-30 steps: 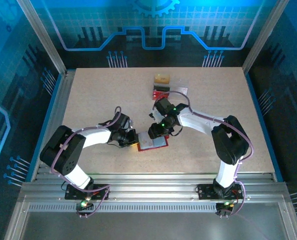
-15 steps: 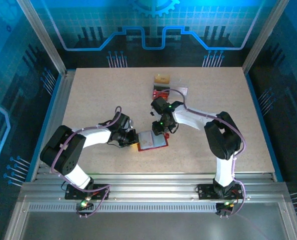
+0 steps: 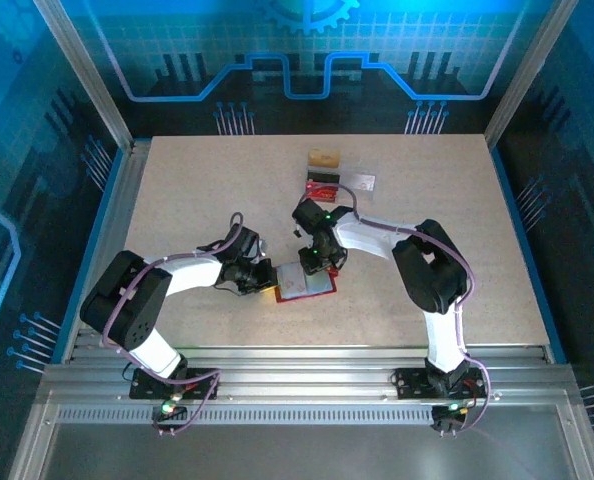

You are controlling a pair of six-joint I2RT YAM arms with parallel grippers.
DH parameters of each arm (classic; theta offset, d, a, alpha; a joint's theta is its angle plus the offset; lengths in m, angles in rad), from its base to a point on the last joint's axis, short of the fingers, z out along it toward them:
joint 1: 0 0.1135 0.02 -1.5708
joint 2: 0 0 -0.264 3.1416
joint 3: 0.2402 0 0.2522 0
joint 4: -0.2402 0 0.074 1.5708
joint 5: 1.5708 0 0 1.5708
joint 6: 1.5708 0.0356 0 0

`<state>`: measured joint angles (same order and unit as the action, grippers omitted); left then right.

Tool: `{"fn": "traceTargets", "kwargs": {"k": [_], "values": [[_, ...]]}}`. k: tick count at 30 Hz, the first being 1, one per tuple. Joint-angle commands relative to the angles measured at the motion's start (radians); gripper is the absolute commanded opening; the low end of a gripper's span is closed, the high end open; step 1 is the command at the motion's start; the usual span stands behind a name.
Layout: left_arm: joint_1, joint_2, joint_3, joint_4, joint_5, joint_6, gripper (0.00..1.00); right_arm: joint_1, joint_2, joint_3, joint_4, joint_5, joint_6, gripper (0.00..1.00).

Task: Put the credit cards into the card holder
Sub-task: Flip over the card slot in the card holder.

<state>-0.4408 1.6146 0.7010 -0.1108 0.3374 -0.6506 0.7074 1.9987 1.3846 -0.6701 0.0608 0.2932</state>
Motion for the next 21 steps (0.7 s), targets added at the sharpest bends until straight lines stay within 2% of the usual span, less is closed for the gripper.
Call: {"fn": "traceTargets", "kwargs": {"k": [1, 12, 21], "values": [[-0.013, 0.044, -0.012, -0.033, 0.003, 0.028, 0.09, 0.025, 0.036, -0.044, -0.001, 0.003, 0.027, 0.29], [-0.025, 0.059, -0.008, -0.018, 0.028, 0.027, 0.09, 0.046, -0.019, -0.104, 0.051, -0.064, 0.038, 0.0], [-0.031, 0.103, 0.004, -0.002, 0.034, 0.034, 0.1, 0.068, -0.138, -0.05, -0.066, 0.037, 0.059, 0.0]]}}
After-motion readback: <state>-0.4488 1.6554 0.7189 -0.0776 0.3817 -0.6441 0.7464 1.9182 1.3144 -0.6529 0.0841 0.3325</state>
